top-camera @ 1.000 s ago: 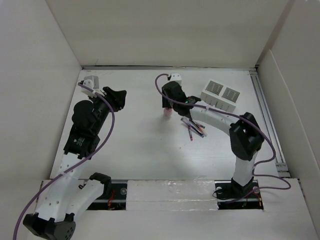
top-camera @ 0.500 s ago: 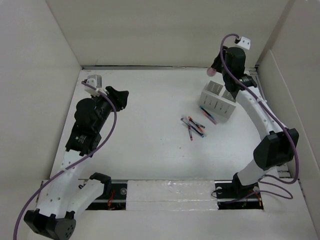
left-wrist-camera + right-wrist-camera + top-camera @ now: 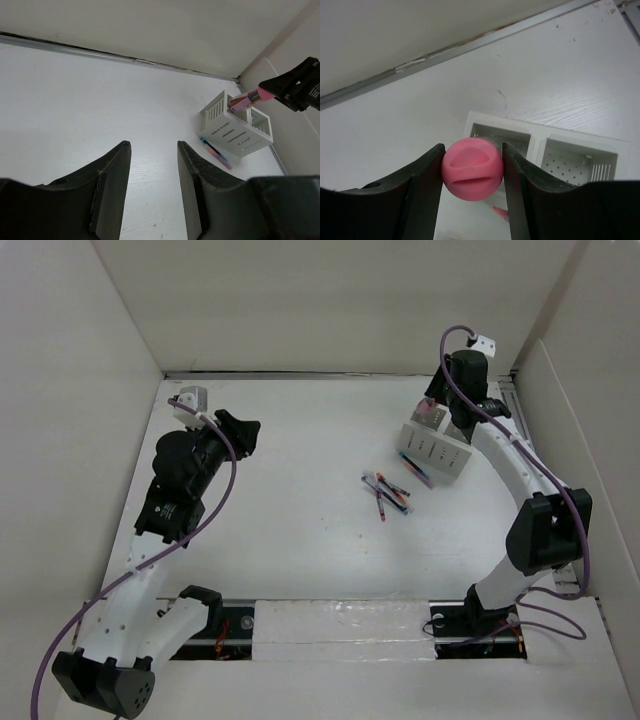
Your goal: Organize the desk
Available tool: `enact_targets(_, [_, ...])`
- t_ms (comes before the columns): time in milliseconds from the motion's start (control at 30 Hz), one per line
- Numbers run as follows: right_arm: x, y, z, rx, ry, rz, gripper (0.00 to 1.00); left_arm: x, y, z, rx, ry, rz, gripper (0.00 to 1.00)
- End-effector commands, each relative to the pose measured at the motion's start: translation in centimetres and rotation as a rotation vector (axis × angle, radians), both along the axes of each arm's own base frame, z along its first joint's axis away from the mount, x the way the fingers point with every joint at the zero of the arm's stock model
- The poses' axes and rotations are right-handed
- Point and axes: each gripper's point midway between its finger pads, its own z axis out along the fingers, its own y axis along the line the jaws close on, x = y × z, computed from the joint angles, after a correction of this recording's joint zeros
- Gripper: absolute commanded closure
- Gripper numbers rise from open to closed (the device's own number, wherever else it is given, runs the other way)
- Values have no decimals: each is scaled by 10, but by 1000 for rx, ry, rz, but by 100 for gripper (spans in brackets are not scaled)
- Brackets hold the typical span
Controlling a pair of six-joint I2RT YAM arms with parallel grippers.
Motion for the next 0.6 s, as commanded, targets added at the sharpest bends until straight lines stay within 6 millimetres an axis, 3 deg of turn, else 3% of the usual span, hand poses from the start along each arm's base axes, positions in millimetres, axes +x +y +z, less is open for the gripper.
enact_targets(0, [-4,-3,23,28,-76,-20,83,0,-4,9,-22,-40,-23,62])
enact_targets(200, [-4,-10,-3,10,-20,-64,82,1,-4,9,-22,-40,-21,62])
enact_targets(300, [-2,-9,-16,6,10,-67,64,1,-4,8,-21,-35,-23,62])
enact_targets(333, [-2,-9,-19,5,18,-67,49,1,-4,8,-21,-35,-26,62])
enact_targets(433, [-5,-5,-15,6,14,-58,23,0,-3,9,-23,-39,-21,62])
enact_targets(567, [-19,13,13,27,-51,-20,16,-1,-4,9,-23,-39,-26,62])
